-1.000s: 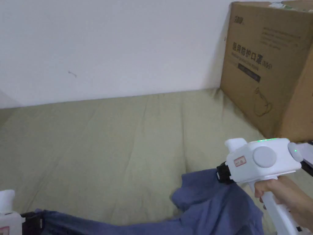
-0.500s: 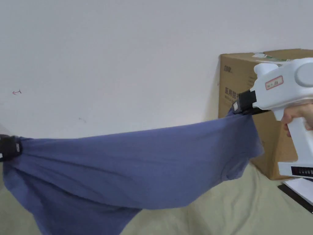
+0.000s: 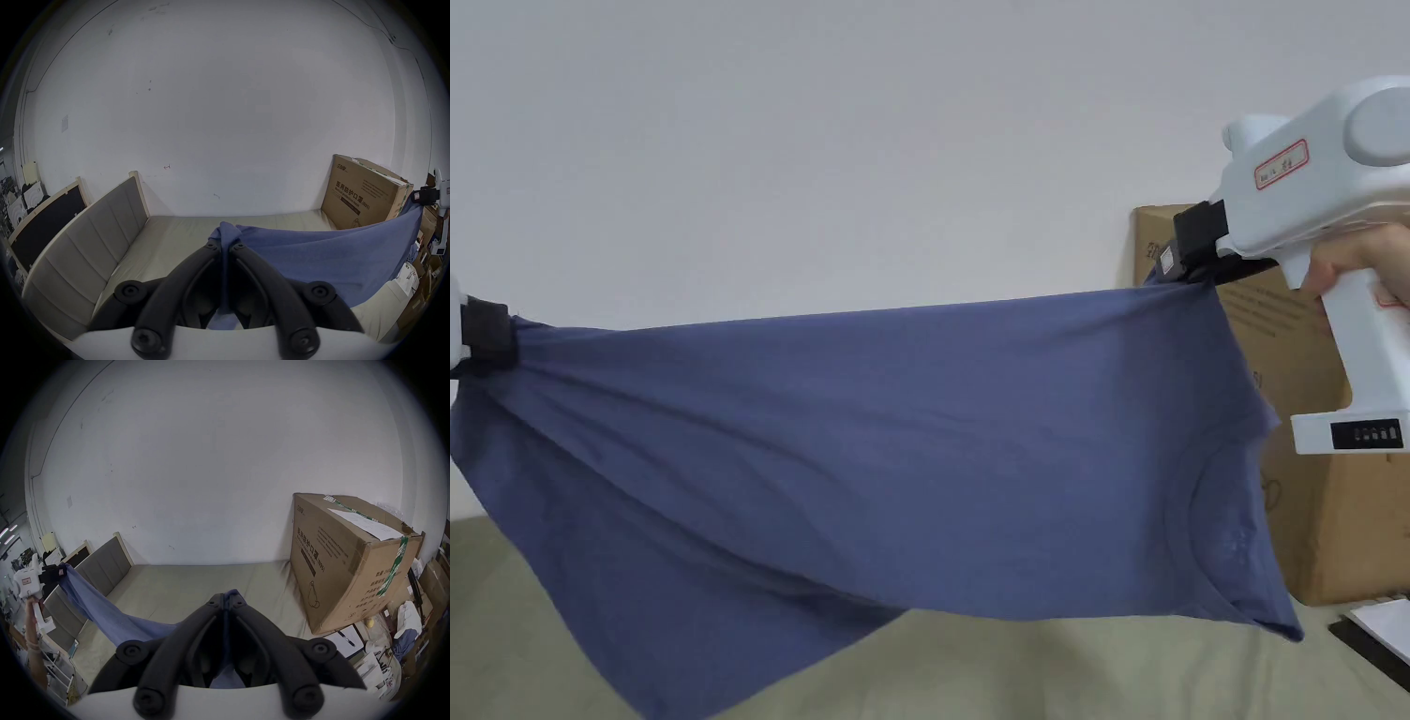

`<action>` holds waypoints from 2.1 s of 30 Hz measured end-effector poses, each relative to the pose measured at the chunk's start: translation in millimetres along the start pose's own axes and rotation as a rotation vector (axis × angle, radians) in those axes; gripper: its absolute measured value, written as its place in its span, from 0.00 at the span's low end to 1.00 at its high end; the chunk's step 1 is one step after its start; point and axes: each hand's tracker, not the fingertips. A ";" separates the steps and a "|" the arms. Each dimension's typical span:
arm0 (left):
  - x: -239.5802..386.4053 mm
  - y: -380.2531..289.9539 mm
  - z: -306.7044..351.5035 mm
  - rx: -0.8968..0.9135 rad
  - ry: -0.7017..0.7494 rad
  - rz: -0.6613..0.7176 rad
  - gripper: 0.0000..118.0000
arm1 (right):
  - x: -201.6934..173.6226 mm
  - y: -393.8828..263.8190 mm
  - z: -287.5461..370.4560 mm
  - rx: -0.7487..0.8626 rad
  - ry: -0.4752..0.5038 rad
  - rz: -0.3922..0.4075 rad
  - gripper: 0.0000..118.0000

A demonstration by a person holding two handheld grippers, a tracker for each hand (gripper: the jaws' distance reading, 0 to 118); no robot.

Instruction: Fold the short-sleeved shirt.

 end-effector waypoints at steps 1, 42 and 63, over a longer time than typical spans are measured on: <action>0.3 2.5 -7.7 -0.006 0.002 -0.003 0.02 | 2.1 2.1 -8.2 -0.009 -0.002 -0.010 0.02; -47.3 -487.4 94.9 -0.626 -0.034 0.224 0.02 | 49.7 -485.2 -29.5 -0.639 -0.029 -0.351 0.02; -35.1 -455.5 184.8 -0.447 -0.073 0.238 0.89 | -1.0 -469.9 116.1 -0.248 0.019 -0.288 0.82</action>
